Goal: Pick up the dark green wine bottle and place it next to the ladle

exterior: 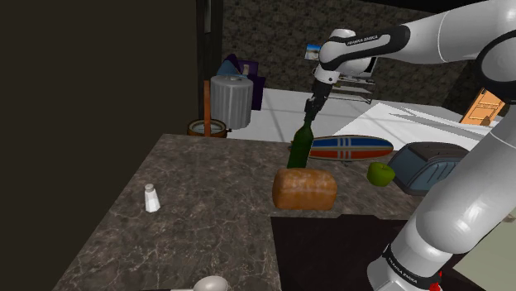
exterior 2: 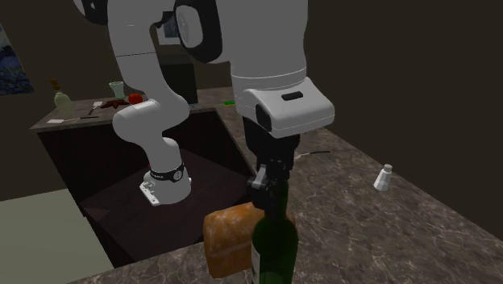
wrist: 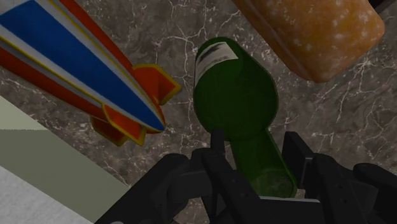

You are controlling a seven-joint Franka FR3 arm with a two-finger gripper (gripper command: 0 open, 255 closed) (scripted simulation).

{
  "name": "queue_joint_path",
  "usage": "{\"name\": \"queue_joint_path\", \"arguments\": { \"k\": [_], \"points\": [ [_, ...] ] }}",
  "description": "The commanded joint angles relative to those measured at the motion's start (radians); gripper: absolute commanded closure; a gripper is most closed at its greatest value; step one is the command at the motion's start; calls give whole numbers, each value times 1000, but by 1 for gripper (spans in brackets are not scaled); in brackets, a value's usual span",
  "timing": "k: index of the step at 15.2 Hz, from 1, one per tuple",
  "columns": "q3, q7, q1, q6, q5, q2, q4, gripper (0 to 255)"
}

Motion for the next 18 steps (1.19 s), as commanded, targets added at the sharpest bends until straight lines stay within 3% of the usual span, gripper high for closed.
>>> {"name": "queue_joint_path", "arguments": {
  "k": [1, 11, 18],
  "points": [
    [0, 3, 0, -27, -2, -4, 23, 255],
    [2, 14, 1, -155, -6, -11, 145, 255],
    [105, 189, 71, -132, -15, -69, 77, 255]
  ]
}}
